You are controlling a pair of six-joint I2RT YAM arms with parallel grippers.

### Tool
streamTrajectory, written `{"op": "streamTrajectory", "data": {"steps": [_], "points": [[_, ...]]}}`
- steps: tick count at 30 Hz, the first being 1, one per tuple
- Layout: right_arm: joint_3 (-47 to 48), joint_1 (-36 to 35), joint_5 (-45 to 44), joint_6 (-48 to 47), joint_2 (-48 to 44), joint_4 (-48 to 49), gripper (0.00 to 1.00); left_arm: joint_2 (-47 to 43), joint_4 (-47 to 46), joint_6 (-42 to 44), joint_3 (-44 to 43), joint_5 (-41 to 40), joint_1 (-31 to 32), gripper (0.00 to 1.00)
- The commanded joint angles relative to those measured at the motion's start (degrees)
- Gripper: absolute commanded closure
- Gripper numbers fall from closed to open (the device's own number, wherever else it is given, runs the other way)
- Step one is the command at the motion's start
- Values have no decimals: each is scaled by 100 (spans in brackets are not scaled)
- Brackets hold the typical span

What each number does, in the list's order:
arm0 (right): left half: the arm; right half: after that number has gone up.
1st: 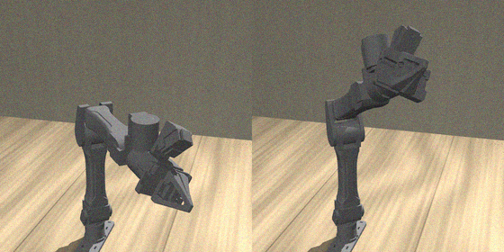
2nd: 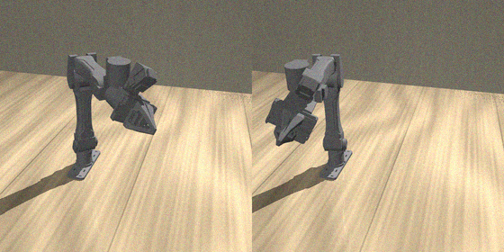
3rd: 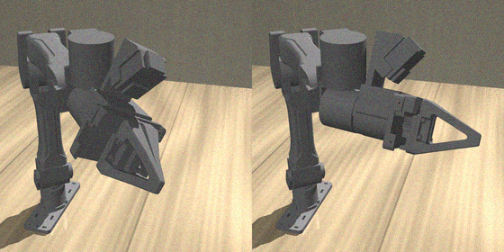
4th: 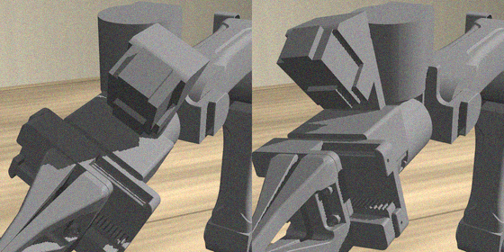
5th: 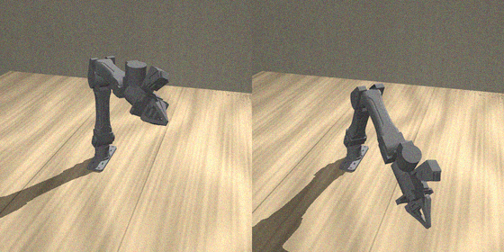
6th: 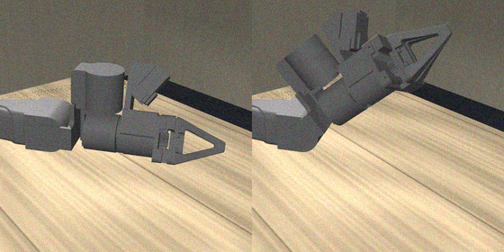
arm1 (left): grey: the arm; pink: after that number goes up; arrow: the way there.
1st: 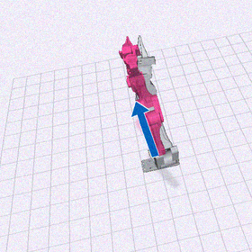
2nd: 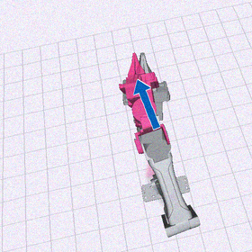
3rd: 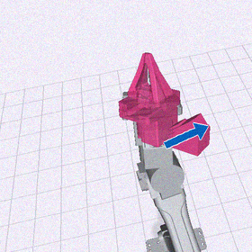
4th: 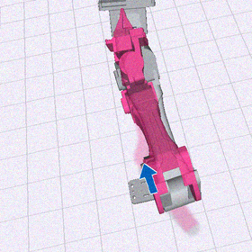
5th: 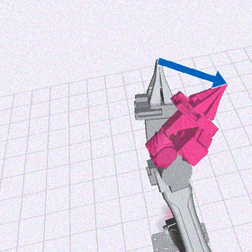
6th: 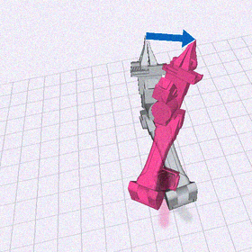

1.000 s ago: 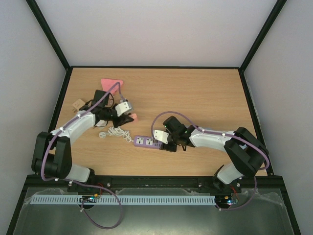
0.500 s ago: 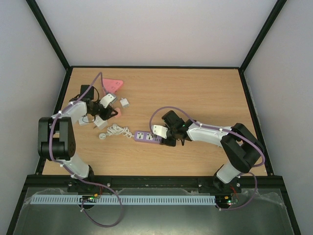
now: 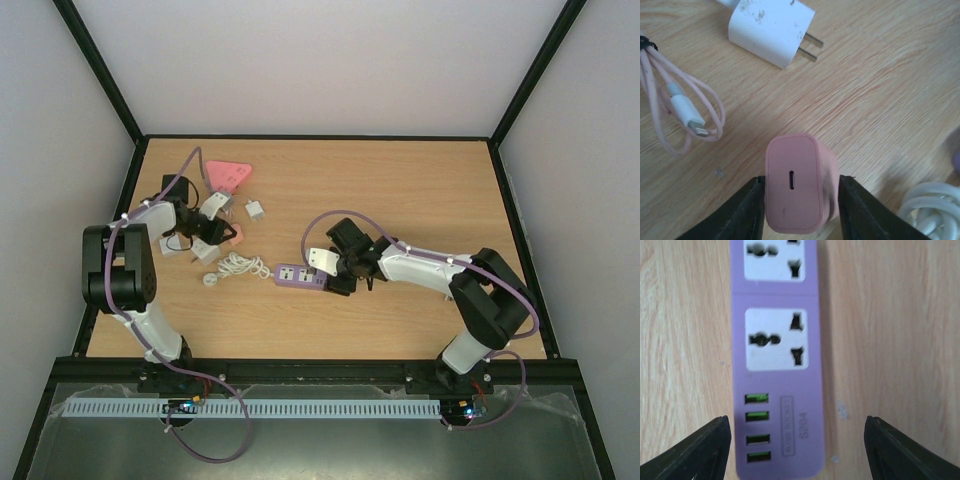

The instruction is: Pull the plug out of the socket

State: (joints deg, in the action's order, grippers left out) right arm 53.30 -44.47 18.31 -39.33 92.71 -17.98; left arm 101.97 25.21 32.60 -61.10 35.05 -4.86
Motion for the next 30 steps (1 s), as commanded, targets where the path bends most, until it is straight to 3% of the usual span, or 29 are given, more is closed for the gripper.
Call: {"op": "streamTrajectory", "data": {"steps": [1,11,14,27,30], "points": [[440,26,27,83,169,-334,28,141,85,-254,-122,-95,-89,51],[1267,-217,108,-75,605,-1093,28,-428,52,-404,-170,-78,-135,19],[1477,-305,93,-140,732,-1298,28,-746,63,-408,-244,-122,-130,1],[2044,-517,-335,-238,1417,-1708,28,-2371,-152,-893,-142,-7,-129,0],[2092,-514,-499,-308,1506,-1691,33,-2659,-151,-992,-12,166,-129,0]]}}
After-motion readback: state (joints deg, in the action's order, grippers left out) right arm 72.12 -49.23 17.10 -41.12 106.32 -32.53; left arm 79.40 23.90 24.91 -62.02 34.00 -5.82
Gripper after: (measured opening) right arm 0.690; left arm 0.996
